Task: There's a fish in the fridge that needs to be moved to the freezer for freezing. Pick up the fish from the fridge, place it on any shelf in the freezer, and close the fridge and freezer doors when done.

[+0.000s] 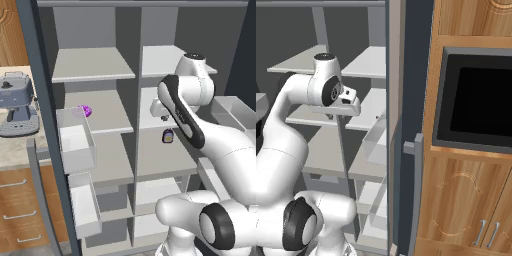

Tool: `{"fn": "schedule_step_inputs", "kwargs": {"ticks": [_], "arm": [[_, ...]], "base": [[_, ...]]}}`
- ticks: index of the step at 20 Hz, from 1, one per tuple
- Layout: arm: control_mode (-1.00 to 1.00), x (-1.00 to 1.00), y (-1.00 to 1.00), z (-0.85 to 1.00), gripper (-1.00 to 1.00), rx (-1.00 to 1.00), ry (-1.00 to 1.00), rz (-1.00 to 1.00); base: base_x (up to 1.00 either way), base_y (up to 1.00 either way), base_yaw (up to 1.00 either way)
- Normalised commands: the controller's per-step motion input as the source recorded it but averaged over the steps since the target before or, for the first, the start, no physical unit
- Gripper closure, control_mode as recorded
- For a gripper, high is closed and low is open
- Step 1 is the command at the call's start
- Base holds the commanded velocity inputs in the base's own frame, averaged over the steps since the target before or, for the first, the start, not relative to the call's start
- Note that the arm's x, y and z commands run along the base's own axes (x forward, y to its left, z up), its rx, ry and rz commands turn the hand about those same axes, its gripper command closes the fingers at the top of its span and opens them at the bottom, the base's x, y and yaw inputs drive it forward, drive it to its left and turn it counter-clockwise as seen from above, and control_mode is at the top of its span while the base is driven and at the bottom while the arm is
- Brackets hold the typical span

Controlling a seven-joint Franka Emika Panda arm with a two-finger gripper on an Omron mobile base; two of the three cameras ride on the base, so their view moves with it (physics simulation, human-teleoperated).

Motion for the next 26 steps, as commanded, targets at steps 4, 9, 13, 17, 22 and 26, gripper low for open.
{"fn": "schedule_step_inputs", "kwargs": {"ticks": [4,9,13,17,22,26], "arm": [[-1.00,-0.36,0.00,0.00,-1.00,0.00,-0.02,0.00],[-1.00,-0.51,-0.13,-0.01,-1.00,0.00,-0.03,-0.02],[-1.00,0.03,-0.23,0.00,-1.00,0.00,-0.03,-0.11],[-1.00,0.36,-0.31,0.00,-1.00,0.00,-0.03,-0.09],[-1.00,0.51,-0.36,-0.04,-1.00,0.00,0.00,-0.07],[-1.00,0.68,-0.21,-0.26,-1.00,0.00,0.00,-0.13]], "base": [[0.00,0.00,0.00],[0.00,0.00,0.00],[0.00,0.00,0.00],[0.00,0.00,0.00],[0.00,0.00,0.00],[0.00,0.00,0.00]]}}
